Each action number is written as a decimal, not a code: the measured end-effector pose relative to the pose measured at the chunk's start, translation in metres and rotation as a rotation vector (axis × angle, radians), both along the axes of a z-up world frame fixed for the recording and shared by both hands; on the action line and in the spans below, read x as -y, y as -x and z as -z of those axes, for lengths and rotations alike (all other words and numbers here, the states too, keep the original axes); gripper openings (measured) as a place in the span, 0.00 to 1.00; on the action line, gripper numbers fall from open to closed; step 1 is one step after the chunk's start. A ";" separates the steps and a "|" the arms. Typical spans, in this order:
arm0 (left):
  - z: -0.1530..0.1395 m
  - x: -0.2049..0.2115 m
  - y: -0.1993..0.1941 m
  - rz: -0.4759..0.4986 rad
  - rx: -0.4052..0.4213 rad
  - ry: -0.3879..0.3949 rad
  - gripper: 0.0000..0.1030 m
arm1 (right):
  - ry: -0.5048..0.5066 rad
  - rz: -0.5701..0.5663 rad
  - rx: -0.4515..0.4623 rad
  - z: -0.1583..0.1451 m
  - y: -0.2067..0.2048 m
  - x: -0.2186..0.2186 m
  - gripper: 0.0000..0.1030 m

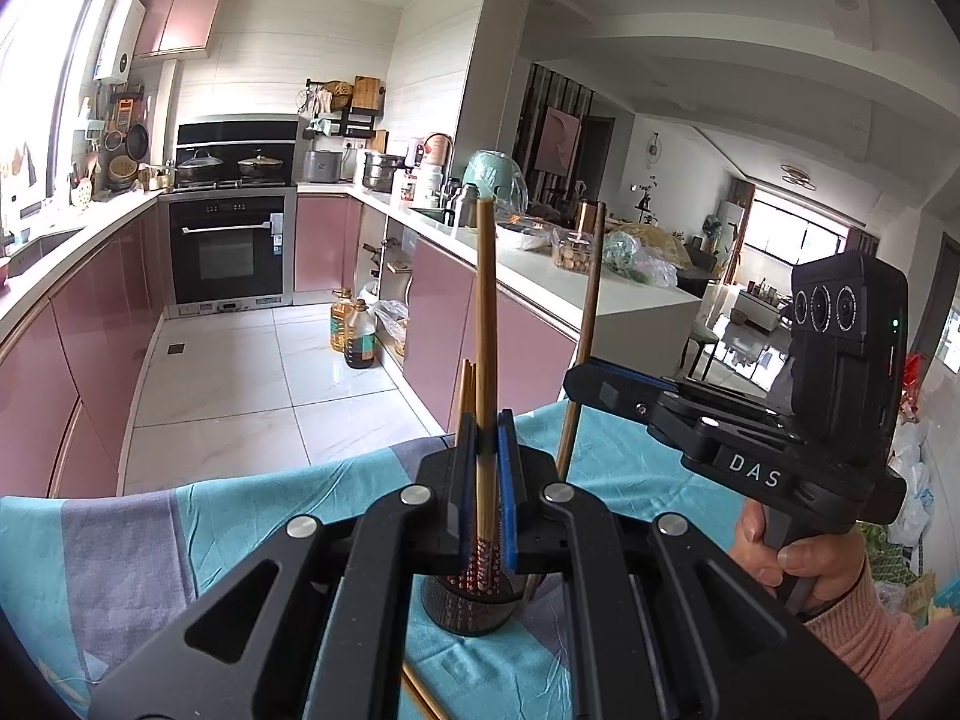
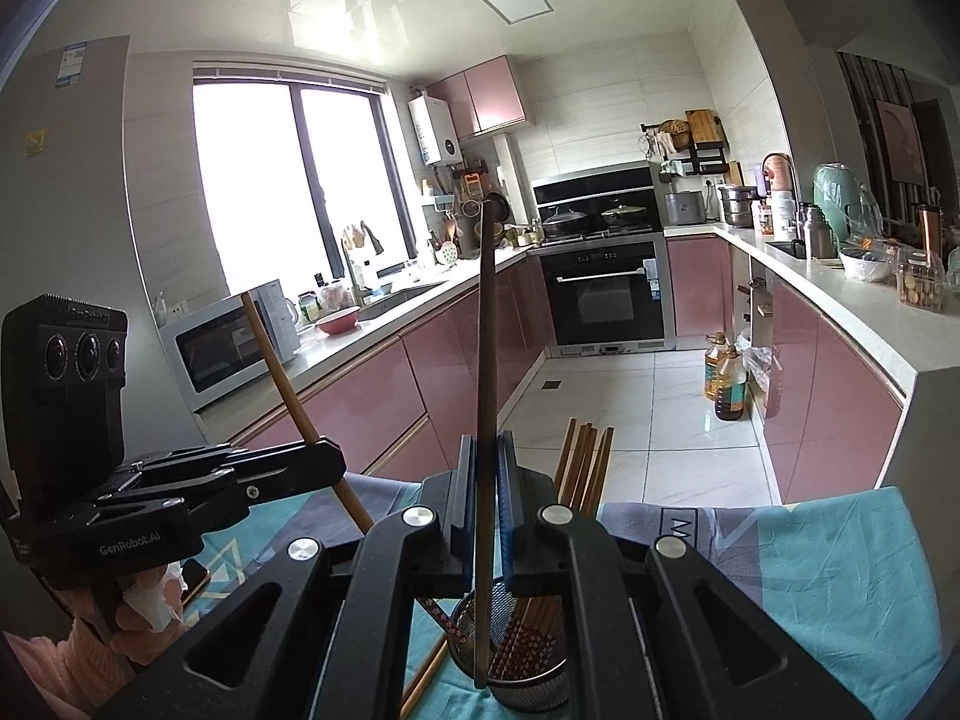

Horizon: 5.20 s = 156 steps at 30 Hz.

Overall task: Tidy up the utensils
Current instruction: 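Lower the left chopstick into the mesh cup while the right tool lowers its own in, then open both tools to release the chopsticks in the mesh cup, then withdraw both open tools toward the remaining chopsticks on the cloth, then lower the left tool and grasp one chopstick while the right tool grasps another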

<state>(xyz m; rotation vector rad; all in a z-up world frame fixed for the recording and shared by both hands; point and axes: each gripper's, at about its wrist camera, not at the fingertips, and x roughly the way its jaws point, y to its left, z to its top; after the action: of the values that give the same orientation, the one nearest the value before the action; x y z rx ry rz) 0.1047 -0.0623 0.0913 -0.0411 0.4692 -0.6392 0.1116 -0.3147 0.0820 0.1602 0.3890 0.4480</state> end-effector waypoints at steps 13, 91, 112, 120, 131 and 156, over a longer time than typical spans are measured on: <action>0.004 0.004 -0.010 -0.006 -0.032 -0.016 0.07 | -0.023 0.056 -0.003 0.004 -0.009 0.002 0.05; 0.191 -0.069 0.013 -0.174 -0.365 -0.179 0.27 | 0.213 -0.138 -0.472 0.178 0.013 -0.110 0.32; 0.200 -0.025 -0.020 -0.108 -0.409 -0.221 0.27 | 0.168 -0.092 -0.515 0.179 0.015 -0.083 0.23; 0.207 -0.013 -0.034 -0.124 -0.419 -0.255 0.26 | 0.159 -0.101 -0.513 0.179 0.015 -0.081 0.22; 0.205 -0.026 -0.023 -0.189 -0.406 -0.252 0.13 | 0.177 -0.092 -0.506 0.178 0.010 -0.085 0.22; 0.208 -0.030 -0.039 -0.209 -0.412 -0.270 0.12 | 0.209 -0.053 -0.484 0.181 -0.017 -0.106 0.18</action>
<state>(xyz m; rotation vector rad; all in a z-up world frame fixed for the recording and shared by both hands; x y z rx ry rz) 0.1440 -0.0325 -0.1172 0.0347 0.9337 -0.3552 0.1288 -0.2089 -0.0989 0.0533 0.9135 0.4160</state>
